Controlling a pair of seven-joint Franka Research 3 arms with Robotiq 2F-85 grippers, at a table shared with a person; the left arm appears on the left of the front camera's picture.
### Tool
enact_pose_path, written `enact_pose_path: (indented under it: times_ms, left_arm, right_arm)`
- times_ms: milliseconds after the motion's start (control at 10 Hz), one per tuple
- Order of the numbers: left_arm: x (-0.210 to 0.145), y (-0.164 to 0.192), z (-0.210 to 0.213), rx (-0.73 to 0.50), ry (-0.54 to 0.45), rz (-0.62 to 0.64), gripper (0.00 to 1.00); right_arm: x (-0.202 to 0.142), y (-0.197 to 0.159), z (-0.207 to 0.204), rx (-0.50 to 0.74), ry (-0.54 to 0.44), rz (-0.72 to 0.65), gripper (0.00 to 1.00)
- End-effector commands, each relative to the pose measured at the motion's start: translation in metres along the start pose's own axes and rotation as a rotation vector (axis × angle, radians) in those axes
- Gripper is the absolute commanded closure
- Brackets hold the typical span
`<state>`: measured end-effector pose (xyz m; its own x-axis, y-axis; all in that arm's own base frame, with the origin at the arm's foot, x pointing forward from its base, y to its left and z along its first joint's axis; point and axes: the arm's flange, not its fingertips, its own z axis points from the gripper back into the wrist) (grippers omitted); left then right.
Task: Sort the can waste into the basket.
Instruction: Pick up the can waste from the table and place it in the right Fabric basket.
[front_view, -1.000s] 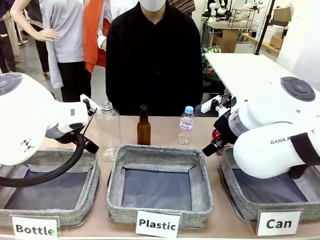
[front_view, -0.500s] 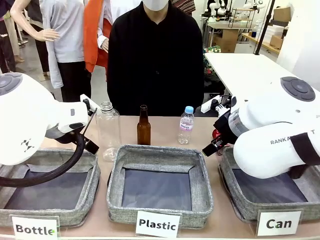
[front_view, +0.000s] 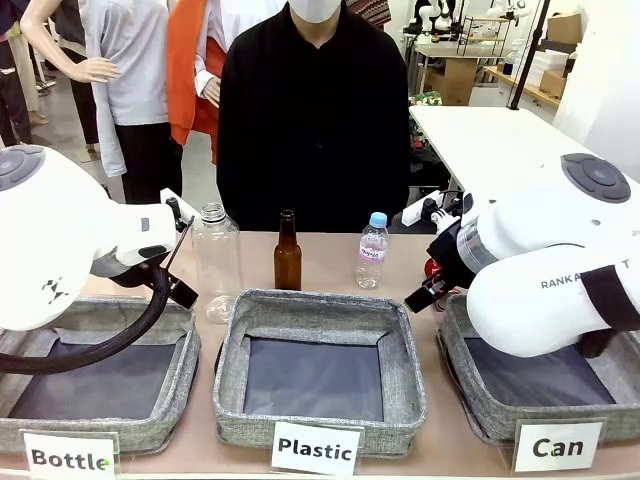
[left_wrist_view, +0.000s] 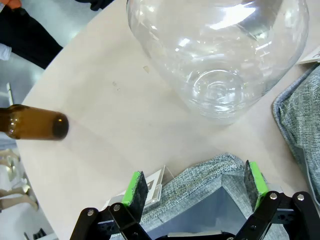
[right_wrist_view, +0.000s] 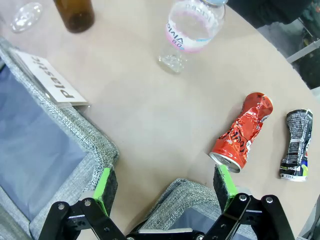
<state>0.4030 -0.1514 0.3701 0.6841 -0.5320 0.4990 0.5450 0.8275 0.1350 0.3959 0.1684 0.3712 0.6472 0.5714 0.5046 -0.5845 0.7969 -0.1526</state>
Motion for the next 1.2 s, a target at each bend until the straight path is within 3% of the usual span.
enact_pose_path:
  times_ms: [0, 400, 500, 700, 800, 1000, 1100]
  left_arm:
    - [0.000, 0.000, 0.000, 0.000, 0.000, -0.001, 0.00]
    - [0.000, 0.000, 0.000, 0.000, 0.000, 0.000, 0.00]
    - [-0.005, 0.003, 0.020, -0.054, -0.018, 0.020, 0.00]
    - [-0.018, 0.015, 0.075, -0.109, -0.020, 0.068, 0.00]
    - [-0.031, 0.022, 0.113, -0.207, 0.003, 0.036, 0.00]
    - [-0.074, 0.038, 0.195, -0.324, -0.151, -0.049, 0.00]
    - [-0.100, 0.044, 0.228, -0.319, -0.228, -0.048, 0.00]
  right_arm:
    - [0.000, 0.000, 0.000, 0.000, 0.000, -0.001, 0.00]
    - [0.000, 0.000, 0.000, 0.000, 0.000, 0.000, 0.00]
    - [0.002, 0.000, 0.018, 0.043, 0.001, 0.002, 0.00]
    - [0.003, -0.006, 0.075, 0.120, 0.027, -0.087, 0.00]
    - [0.000, -0.011, 0.108, 0.123, 0.030, -0.137, 0.00]
    - [-0.021, -0.038, 0.178, 0.390, -0.114, -0.238, 0.00]
    - [-0.037, -0.064, 0.198, 0.433, -0.192, -0.324, 0.00]
